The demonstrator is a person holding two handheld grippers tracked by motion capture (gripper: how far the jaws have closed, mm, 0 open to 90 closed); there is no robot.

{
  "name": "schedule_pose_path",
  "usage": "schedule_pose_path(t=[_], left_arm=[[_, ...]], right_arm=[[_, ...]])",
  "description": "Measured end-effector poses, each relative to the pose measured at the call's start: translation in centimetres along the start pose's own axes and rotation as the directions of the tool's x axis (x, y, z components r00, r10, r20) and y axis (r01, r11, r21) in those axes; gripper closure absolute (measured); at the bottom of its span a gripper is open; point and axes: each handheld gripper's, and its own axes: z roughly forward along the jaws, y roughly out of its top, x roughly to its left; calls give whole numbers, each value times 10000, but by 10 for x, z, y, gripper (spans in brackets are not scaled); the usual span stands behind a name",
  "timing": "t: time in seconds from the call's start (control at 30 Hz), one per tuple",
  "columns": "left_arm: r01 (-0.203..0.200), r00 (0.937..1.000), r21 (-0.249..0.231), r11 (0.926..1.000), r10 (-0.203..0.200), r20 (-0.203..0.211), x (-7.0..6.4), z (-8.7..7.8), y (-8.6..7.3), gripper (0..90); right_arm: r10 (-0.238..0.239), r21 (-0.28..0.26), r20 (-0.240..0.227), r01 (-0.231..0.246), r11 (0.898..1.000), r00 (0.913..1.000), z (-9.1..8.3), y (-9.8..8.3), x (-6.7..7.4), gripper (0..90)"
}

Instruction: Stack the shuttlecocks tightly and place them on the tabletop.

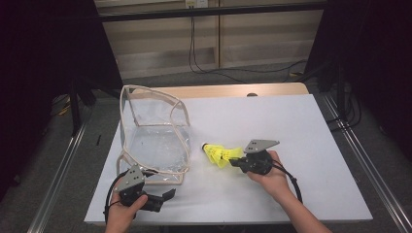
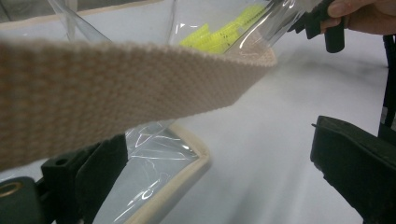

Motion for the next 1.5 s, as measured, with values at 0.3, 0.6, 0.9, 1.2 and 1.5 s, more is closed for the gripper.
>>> schedule_pose_path(t=[0.3,0.6,0.9,1.2,1.5], left_arm=[[10,10000,-2,10000,-10,11,0,0,0,39],[7,10000,0,10000,-7,2,0,0,0,39],[4,10000,5,10000,-4,18,0,0,0,39],[6,10000,8,10000,-6,9,1,0,0,40],[26,10000,49,10000,-26,-25,1,0,0,39]], right_arm=[[189,-24,125,-189,9998,9997,4,2,-6,899],[125,38,223,-126,9999,9997,7,8,-11,899],[239,81,341,-242,9997,9991,11,11,-15,898],[428,60,450,-431,9991,9981,11,10,-21,898],[472,76,481,-477,9988,9977,13,10,-23,898]])
